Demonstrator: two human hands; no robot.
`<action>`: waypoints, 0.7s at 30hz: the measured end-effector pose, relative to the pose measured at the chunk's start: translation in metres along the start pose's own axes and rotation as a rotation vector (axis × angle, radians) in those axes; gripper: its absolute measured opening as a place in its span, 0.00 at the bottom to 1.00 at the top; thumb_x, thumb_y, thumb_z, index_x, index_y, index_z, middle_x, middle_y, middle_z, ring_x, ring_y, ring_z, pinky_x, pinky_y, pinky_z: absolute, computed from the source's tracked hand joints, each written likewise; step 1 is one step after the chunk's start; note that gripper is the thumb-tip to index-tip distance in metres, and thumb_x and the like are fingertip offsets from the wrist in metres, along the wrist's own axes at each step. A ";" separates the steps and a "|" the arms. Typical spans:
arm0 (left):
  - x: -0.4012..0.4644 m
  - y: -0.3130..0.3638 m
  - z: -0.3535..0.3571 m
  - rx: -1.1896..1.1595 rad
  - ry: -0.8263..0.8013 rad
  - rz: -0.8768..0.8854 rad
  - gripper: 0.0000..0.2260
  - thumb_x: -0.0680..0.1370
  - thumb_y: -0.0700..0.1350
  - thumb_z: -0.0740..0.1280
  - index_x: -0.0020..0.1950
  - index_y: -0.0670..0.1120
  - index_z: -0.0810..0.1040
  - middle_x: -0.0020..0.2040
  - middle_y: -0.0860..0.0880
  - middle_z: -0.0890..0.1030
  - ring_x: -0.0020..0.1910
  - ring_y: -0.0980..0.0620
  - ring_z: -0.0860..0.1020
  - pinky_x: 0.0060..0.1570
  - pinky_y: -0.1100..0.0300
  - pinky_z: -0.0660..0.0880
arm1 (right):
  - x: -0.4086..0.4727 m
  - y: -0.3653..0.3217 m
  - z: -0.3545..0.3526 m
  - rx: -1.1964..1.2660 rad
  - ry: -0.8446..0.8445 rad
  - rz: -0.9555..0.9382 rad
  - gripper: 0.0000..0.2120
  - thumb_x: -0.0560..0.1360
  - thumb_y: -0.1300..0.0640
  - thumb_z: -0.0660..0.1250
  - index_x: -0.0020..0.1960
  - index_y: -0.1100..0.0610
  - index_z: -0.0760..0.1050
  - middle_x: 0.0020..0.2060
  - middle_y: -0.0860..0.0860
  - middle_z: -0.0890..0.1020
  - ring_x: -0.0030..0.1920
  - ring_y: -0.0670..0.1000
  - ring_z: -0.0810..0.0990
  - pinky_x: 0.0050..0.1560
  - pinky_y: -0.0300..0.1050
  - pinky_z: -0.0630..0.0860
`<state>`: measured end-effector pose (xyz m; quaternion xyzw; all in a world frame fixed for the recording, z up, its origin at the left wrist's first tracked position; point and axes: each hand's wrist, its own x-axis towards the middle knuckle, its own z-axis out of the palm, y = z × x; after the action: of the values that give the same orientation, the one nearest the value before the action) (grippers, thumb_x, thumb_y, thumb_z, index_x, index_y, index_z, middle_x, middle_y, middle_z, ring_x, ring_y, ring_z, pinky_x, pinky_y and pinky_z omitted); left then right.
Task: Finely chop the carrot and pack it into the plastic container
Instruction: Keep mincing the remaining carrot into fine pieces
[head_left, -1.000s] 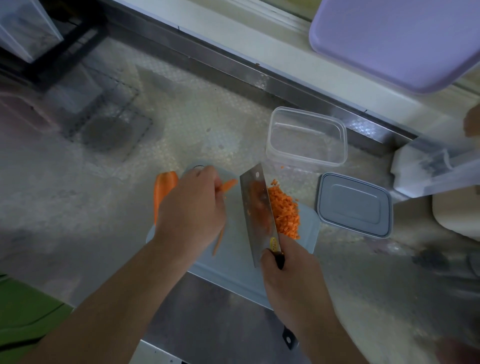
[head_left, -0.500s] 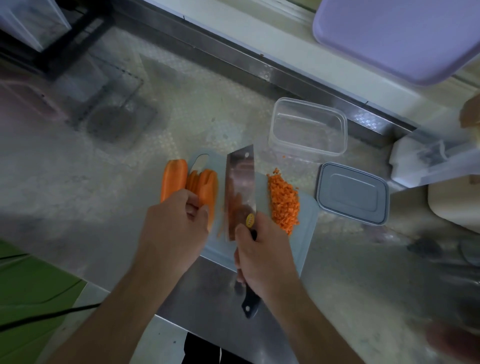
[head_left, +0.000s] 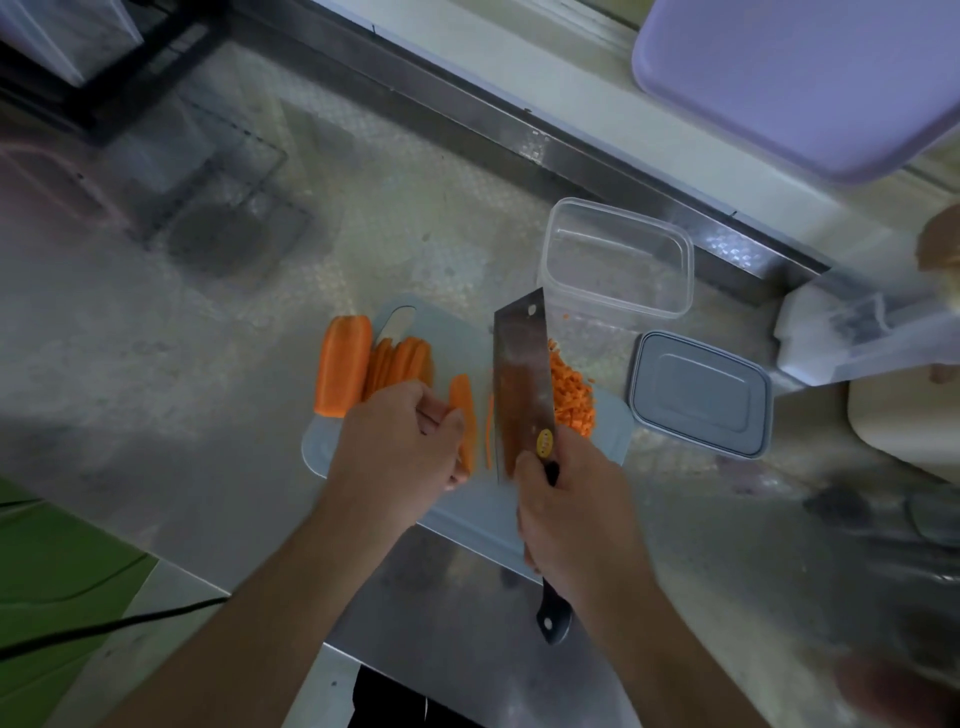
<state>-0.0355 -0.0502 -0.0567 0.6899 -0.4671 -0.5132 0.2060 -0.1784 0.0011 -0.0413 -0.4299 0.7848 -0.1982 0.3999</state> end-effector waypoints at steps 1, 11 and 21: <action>0.002 -0.001 0.004 0.057 0.001 0.008 0.08 0.83 0.45 0.69 0.45 0.44 0.79 0.30 0.48 0.83 0.29 0.52 0.84 0.36 0.52 0.85 | -0.001 0.000 -0.001 -0.009 0.003 -0.010 0.08 0.75 0.50 0.57 0.41 0.52 0.69 0.29 0.54 0.77 0.27 0.60 0.76 0.26 0.60 0.77; 0.004 -0.011 0.010 0.550 0.012 0.158 0.14 0.84 0.55 0.61 0.40 0.52 0.73 0.32 0.51 0.78 0.31 0.51 0.78 0.32 0.53 0.79 | -0.018 0.008 0.004 -0.183 -0.025 -0.114 0.11 0.80 0.54 0.58 0.39 0.52 0.63 0.29 0.51 0.72 0.29 0.51 0.70 0.28 0.44 0.62; 0.006 -0.013 0.011 0.564 0.016 0.188 0.14 0.84 0.55 0.60 0.40 0.52 0.72 0.31 0.51 0.77 0.30 0.51 0.78 0.32 0.53 0.79 | -0.024 0.003 0.004 -0.200 -0.045 -0.159 0.13 0.80 0.56 0.58 0.38 0.49 0.60 0.26 0.51 0.69 0.27 0.51 0.68 0.28 0.44 0.61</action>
<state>-0.0393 -0.0473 -0.0739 0.6778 -0.6515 -0.3362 0.0564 -0.1697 0.0227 -0.0349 -0.5326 0.7551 -0.1404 0.3556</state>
